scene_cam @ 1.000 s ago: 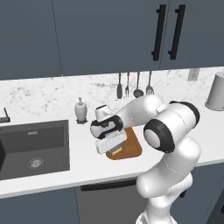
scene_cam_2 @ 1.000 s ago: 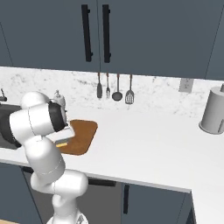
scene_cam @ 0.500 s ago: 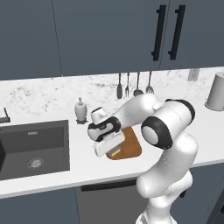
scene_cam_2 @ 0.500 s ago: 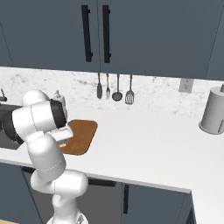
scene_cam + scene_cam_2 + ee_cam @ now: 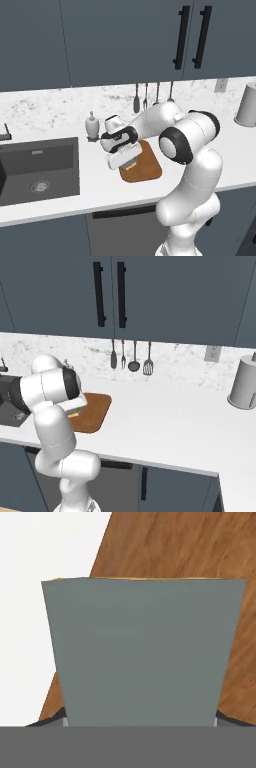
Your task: Pick up the sponge from the counter and clean the cutting board by briefly scrubbing or pressing down on the cutting board. Once finished, release the sponge.
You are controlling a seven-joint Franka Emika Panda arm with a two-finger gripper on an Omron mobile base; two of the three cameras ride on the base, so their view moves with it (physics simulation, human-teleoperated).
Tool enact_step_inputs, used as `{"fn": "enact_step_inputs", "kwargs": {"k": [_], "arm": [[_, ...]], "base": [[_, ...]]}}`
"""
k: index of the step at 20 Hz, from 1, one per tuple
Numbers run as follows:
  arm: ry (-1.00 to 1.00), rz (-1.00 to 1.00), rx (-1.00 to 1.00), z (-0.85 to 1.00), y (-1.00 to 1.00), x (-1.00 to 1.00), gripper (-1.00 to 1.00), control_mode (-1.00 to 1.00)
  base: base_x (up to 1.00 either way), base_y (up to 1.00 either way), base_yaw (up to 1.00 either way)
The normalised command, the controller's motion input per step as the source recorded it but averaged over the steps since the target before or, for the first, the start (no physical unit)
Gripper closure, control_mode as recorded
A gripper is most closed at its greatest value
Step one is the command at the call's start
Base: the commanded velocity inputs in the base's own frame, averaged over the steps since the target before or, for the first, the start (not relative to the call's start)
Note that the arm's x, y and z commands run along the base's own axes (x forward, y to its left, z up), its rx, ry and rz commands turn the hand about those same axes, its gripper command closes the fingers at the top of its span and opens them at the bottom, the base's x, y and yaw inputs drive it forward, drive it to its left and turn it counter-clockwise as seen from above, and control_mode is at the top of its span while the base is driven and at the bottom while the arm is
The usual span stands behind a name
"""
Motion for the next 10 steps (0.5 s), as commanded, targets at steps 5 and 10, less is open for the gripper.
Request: {"fn": "enact_step_inputs", "kwargs": {"k": [5, 10], "arm": [[0.01, -0.01, -0.03, -0.40, -0.07, 0.46, 1.00, -1.00], [0.01, 0.00, -0.08, -0.67, -0.27, 0.07, 1.00, -1.00]], "base": [[0.00, 0.00, 0.00], [0.00, 0.00, 0.00]]}}
